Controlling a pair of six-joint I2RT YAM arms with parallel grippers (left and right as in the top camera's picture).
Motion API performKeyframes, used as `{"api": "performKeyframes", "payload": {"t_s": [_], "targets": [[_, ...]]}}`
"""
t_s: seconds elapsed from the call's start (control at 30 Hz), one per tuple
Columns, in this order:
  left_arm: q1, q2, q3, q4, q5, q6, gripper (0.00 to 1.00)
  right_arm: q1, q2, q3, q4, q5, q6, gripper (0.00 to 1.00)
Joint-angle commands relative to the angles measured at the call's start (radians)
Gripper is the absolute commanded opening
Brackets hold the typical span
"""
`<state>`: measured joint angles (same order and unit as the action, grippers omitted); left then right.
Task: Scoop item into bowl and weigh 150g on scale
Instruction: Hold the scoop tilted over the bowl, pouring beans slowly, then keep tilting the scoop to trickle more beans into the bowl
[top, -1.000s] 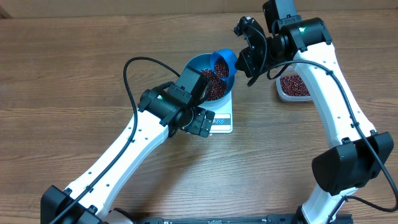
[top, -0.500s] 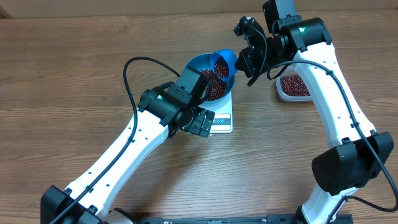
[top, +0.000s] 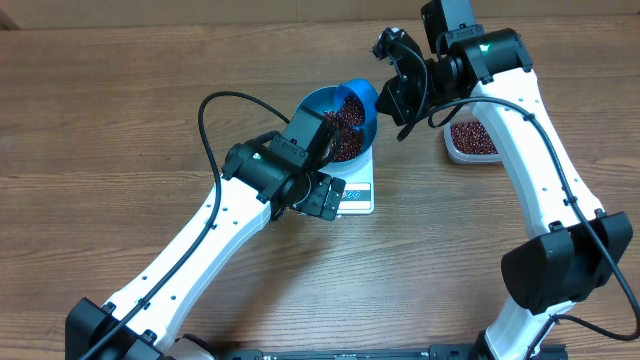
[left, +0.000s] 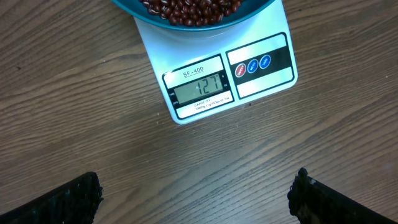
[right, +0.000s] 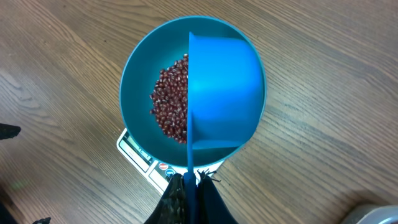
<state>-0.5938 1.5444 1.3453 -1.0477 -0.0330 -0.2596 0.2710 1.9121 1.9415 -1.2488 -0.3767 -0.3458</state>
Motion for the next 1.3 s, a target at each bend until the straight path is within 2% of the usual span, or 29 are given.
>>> {"api": "performKeyframes", "payload": {"t_s": [0.0,0.97,1.17,1.27], "targets": [[0.004,-0.024,0.006,0.001,0.008,-0.003,0.99,0.003,-0.046,0.029,0.006,0.01,0.029,0.04],[0.004,-0.024,0.006,0.001,0.007,-0.002,1.0,0.003,-0.046,0.029,-0.006,0.008,0.032,0.04],[0.004,-0.024,0.006,0.001,0.007,-0.003,0.99,0.003,-0.046,0.029,-0.06,-0.042,-0.079,0.04],[0.004,-0.024,0.006,0.001,0.008,-0.003,1.0,0.003,-0.046,0.029,-0.035,-0.013,-0.039,0.04]]}}
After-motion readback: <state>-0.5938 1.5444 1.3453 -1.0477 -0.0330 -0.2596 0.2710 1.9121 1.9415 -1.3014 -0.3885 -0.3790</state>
